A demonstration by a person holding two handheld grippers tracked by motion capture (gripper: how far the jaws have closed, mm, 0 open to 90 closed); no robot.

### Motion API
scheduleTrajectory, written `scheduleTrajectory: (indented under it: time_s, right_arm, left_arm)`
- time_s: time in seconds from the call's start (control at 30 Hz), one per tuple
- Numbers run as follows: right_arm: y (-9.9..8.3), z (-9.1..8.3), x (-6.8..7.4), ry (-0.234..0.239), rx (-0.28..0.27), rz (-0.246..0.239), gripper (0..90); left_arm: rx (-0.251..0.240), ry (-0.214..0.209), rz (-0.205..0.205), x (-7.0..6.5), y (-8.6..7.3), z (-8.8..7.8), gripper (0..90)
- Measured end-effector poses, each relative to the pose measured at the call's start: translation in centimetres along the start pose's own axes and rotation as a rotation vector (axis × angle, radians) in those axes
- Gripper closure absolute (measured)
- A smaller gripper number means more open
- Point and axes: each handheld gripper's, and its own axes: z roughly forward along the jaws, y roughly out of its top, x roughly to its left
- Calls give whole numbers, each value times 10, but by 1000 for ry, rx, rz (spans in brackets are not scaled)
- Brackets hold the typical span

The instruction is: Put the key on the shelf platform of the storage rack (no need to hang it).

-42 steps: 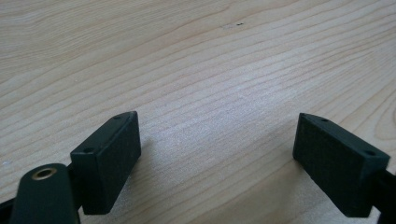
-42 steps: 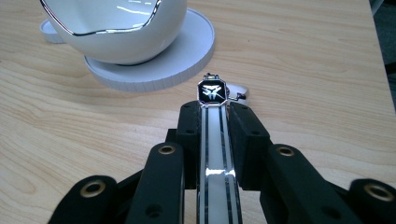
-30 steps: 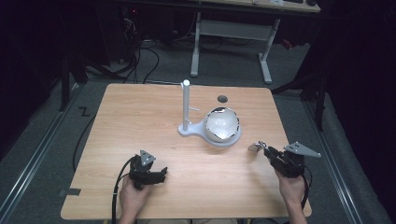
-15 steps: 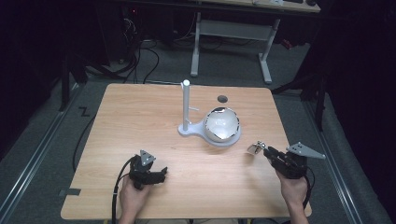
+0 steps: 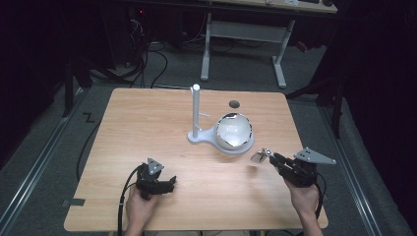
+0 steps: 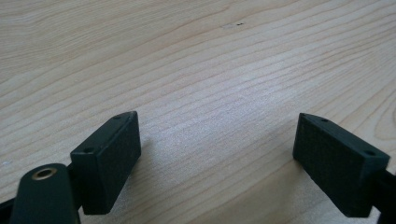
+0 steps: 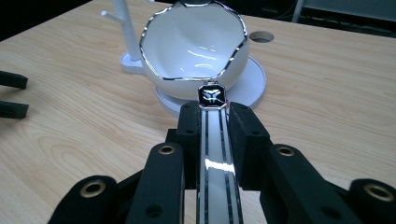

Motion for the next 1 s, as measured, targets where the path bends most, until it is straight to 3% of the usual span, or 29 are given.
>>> scheduleTrajectory:
  time_s: [1.0]
  right_arm:
    - [37,5,11,76,-9,-52,757]
  left_arm:
    - [1,0,1,0,0,0,155]
